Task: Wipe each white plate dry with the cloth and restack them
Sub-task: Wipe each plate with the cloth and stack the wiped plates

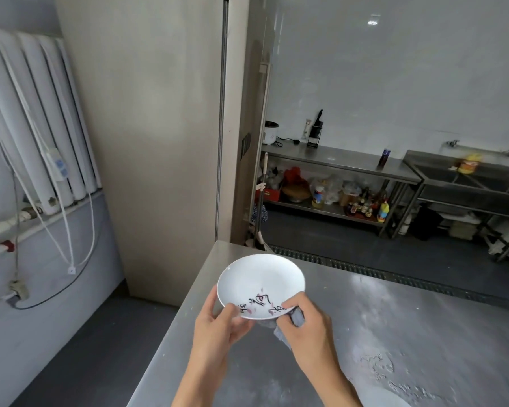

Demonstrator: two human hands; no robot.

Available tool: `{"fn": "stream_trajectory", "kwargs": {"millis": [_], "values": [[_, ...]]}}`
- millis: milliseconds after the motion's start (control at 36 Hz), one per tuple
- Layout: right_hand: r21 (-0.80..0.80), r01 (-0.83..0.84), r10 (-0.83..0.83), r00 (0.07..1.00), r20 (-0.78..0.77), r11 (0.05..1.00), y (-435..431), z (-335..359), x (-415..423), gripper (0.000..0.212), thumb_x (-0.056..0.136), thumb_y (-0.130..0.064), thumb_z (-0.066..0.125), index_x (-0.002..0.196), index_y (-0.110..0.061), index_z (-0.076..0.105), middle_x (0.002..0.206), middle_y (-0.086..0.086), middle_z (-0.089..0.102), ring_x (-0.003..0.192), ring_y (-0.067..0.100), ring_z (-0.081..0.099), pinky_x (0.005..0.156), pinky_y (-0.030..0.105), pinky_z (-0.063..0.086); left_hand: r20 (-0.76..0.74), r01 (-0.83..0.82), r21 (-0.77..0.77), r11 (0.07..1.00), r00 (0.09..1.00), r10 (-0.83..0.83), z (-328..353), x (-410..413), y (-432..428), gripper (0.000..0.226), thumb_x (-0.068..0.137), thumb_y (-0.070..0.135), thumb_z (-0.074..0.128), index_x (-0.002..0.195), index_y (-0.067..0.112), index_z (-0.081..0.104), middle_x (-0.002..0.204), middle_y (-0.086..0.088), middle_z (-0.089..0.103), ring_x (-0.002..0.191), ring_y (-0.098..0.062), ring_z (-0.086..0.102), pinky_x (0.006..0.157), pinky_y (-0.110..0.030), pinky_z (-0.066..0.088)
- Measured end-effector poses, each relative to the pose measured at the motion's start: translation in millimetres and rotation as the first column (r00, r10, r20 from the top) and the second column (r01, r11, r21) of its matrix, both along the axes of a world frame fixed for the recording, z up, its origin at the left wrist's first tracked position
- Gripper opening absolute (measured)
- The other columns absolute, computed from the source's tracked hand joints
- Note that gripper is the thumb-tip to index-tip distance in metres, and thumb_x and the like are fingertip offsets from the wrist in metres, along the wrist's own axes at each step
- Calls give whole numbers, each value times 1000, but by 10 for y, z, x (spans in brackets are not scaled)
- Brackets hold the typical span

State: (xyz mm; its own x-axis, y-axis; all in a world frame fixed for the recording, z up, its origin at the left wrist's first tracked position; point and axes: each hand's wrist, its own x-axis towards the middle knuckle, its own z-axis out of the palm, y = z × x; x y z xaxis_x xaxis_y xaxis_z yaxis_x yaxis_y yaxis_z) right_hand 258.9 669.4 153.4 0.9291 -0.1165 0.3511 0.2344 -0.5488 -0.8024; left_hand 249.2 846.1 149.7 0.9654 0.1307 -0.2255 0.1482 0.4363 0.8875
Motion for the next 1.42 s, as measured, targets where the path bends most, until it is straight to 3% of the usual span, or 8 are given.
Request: {"fn": "stream_trajectory", "kwargs": {"millis": [83, 250, 444, 528, 639, 750, 1083, 1417], "values": [[-49, 23, -21, 999, 36, 999, -60, 37, 44, 31, 75, -4, 74, 79, -29, 57, 74, -11, 61, 74, 11, 57, 53, 19, 42, 81, -58, 371, 927, 996, 30, -43, 30, 49, 59, 93, 23, 74, 145, 41, 52, 123, 8, 71, 111, -12, 72, 91, -33, 60], [-111, 50, -49, 999, 14, 993, -124, 154, 94, 30, 77, -8, 74, 75, -31, 55, 67, -11, 56, 70, 8, 52, 51, 14, 35, 413, -260, 886, 383, 819, -399, -95, 32, 122, 48, 91, 48, 75, 137, 48, 63, 145, 20, 55, 144, 2, 43, 123, -36, 34], [-132, -4, -2, 999, -39, 991, -107, 271, 139, 41, 82, -11, 75, 78, -46, 55, 85, -11, 67, 83, 4, 61, 59, 16, 50, 427, -409, 901, 145, 774, -467, 5, 183, 31, 60, 75, 5, 87, 114, 45, 66, 104, 27, 68, 79, -4, 66, 47, -26, 53], [-33, -16, 14, 997, -80, 999, -107, 327, 146, 52, 85, -11, 69, 104, -59, 60, 97, -20, 67, 92, -1, 60, 71, 13, 49, 366, -305, 928, 216, 857, -363, -19, 194, 27, 32, 97, 24, 70, 114, 45, 53, 90, 22, 61, 75, -11, 56, 54, -26, 42], [154, 120, -118, 993, -22, 981, -113, 308, 134, 53, 90, -11, 64, 112, -59, 56, 103, -29, 64, 95, -3, 61, 76, 15, 48, 296, -1, 702, 713, 910, -291, -51, 109, 11, 13, 96, 35, 63, 108, 37, 70, 88, 7, 74, 75, -24, 69, 74, -41, 58], [204, 203, -218, 974, 56, 958, -79, 296, 153, 41, 96, -16, 63, 118, -50, 55, 117, -25, 57, 109, -9, 54, 92, 24, 47, 235, 107, 335, 936, 953, -193, 10, 31, -49, 25, 85, 37, 72, 109, 35, 76, 107, -4, 79, 100, -28, 76, 80, -45, 65], [-279, -196, 233, 967, 106, 940, 112, 288, 55, 34, 98, -32, 60, 131, -35, 61, 131, -30, 44, 123, -7, 46, 98, 8, 41, 139, 50, -11, 999, 989, -48, 211, 0, -93, 20, 86, 26, 72, 104, 20, 79, 113, -16, 77, 95, -35, 77, 69, -39, 63], [-336, 102, -91, 995, 50, 936, -29, 307, 197, 34, 99, -20, 60, 132, -28, 64, 130, -15, 56, 116, 13, 51, 93, 30, 49, 142, 136, 9, 991, 981, -136, 155, -70, 88, 31, 80, 33, 78, 109, 21, 77, 110, -18, 76, 89, -36, 76, 70, -41, 62]]}}
